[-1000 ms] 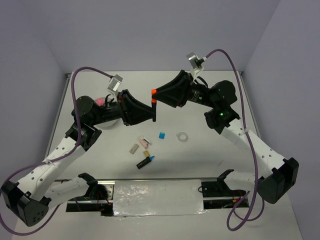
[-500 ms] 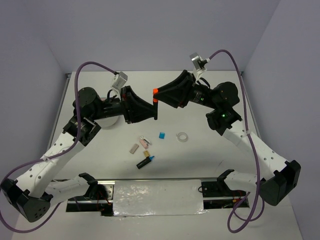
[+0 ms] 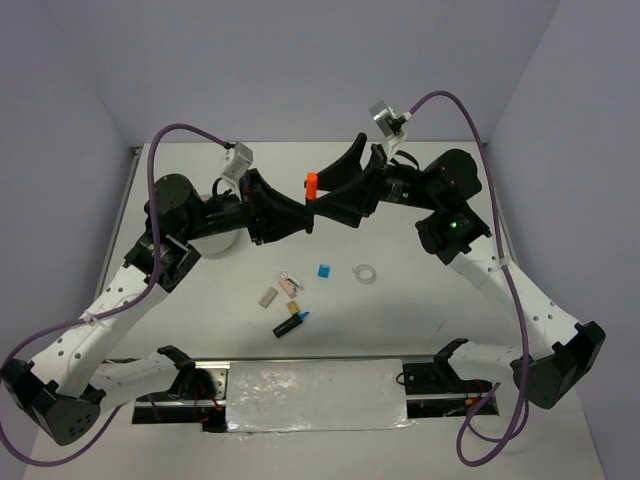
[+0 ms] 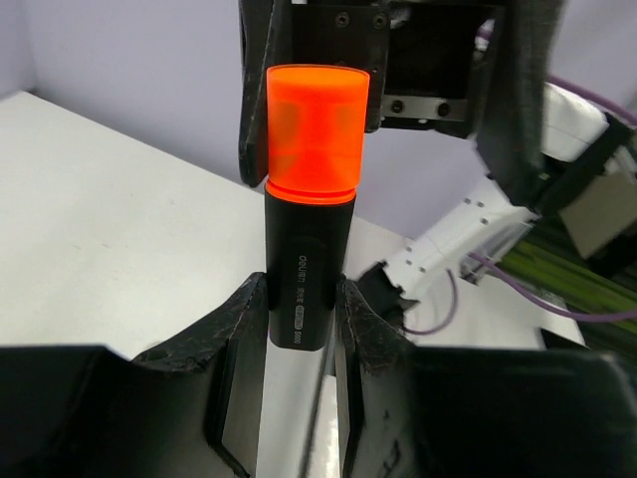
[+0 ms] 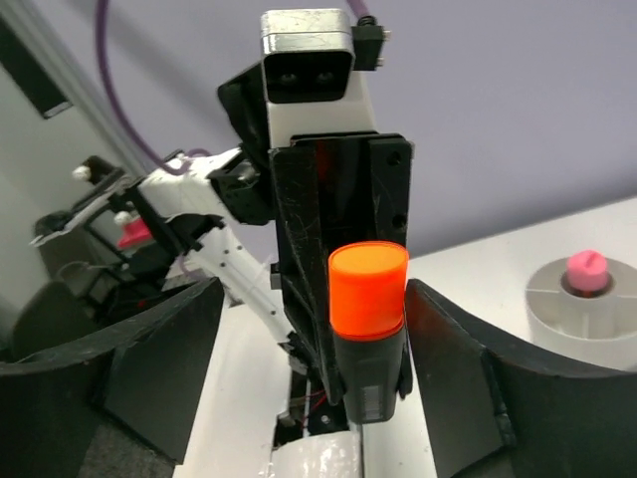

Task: Sort the stationery into containers
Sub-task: Close the pen cap on the pen.

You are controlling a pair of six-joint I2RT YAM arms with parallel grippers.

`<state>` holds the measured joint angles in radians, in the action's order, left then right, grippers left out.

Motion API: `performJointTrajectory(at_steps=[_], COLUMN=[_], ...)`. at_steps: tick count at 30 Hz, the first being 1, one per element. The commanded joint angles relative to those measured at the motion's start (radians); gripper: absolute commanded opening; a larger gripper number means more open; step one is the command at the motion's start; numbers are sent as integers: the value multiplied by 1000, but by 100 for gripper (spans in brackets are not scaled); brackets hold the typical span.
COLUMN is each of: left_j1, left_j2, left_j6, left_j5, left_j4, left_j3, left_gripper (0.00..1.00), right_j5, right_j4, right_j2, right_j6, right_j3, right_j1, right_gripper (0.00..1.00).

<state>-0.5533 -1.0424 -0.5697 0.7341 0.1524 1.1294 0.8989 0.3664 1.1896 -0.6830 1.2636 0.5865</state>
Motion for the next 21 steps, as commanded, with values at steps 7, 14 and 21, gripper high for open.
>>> performJointTrajectory(at_steps=[7,14,21], left_j1=[6,6,3], left_j2=[51,30,-5], left_j6=[155,223,271], left_j5=[-199,-271,-305], left_j4=[-91,-149,-214], left_j3=[113,165,222], left_gripper=[0,0,0], right_j5=[-297,-599,-769], right_j4=[-474,-633,-500], right_j2=[-19,-12,-47], right_j6=[266,326,310], right_j3=[172,273,217], right_j1=[21,120,234], right_gripper=[100,100,90])
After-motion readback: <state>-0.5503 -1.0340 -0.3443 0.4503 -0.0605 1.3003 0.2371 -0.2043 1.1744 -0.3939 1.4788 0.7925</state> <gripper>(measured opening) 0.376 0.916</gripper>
